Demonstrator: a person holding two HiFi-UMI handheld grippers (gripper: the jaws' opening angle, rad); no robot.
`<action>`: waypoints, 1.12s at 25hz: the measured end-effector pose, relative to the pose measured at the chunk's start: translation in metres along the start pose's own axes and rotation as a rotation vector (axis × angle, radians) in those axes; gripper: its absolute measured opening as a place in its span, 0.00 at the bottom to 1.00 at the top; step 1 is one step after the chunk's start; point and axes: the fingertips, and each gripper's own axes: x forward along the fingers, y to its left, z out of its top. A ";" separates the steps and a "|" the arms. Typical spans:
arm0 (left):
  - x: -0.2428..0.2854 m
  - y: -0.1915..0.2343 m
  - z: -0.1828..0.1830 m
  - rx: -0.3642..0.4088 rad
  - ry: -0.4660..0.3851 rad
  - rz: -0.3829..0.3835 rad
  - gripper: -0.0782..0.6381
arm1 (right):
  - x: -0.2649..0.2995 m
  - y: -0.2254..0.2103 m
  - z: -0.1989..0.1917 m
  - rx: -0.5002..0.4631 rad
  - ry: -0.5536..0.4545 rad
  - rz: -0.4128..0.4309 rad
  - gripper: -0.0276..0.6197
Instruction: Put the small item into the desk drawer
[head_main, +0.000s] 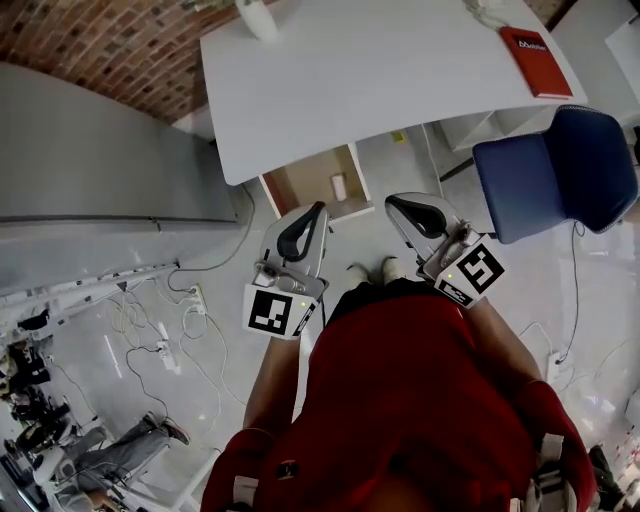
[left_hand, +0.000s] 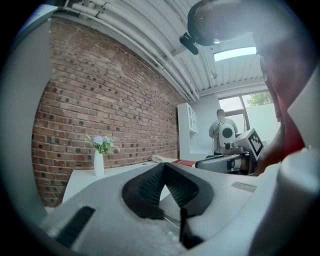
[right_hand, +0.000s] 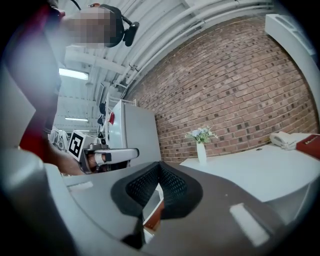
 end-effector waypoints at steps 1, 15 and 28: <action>-0.005 0.000 0.005 0.005 -0.011 0.010 0.12 | -0.003 0.002 0.003 -0.002 -0.004 -0.001 0.06; -0.033 -0.010 0.017 0.027 -0.050 0.027 0.12 | -0.017 0.014 0.028 -0.031 -0.061 -0.031 0.06; -0.047 -0.006 0.018 0.028 -0.061 0.042 0.12 | -0.021 0.022 0.023 -0.023 -0.058 -0.043 0.06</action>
